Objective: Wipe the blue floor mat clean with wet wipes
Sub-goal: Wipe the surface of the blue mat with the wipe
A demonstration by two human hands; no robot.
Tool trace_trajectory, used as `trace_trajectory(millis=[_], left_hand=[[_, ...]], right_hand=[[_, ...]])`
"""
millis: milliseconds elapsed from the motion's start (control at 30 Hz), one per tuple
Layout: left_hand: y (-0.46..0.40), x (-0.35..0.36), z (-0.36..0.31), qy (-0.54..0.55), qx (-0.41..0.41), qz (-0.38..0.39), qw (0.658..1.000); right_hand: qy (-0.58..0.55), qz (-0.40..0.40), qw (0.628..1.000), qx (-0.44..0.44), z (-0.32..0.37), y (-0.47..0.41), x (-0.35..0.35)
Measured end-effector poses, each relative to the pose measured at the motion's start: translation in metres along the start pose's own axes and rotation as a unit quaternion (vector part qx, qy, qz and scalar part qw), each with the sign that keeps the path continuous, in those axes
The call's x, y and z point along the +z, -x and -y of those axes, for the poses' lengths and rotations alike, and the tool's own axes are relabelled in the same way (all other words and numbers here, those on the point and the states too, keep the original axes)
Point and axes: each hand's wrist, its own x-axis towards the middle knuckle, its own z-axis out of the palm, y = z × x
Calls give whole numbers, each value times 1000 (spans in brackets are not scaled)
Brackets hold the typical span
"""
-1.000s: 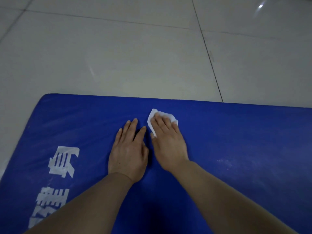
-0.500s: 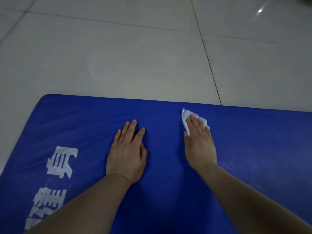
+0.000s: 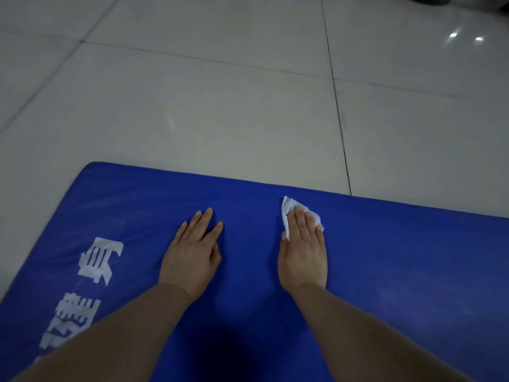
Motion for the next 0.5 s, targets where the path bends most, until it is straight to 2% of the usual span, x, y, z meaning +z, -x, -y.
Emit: trace_trajectory(millis=[133,233,367,500], left_hand=[[-5,-31,-9,-44,-35,133,989],[6,-50,-19,-72,-55,187,978],[33,-63,-19,-76,-63,204,974],[24,-62,-6,-67,-62,172,981]], right_hand=[[-9,6,1000,4,-1,-2,-2],[-22,22,1000,-6,-1,-2,-2],[-31,45,998,-17,-2,-3,-3],[-21,26,999,1,-2,-3,-2]])
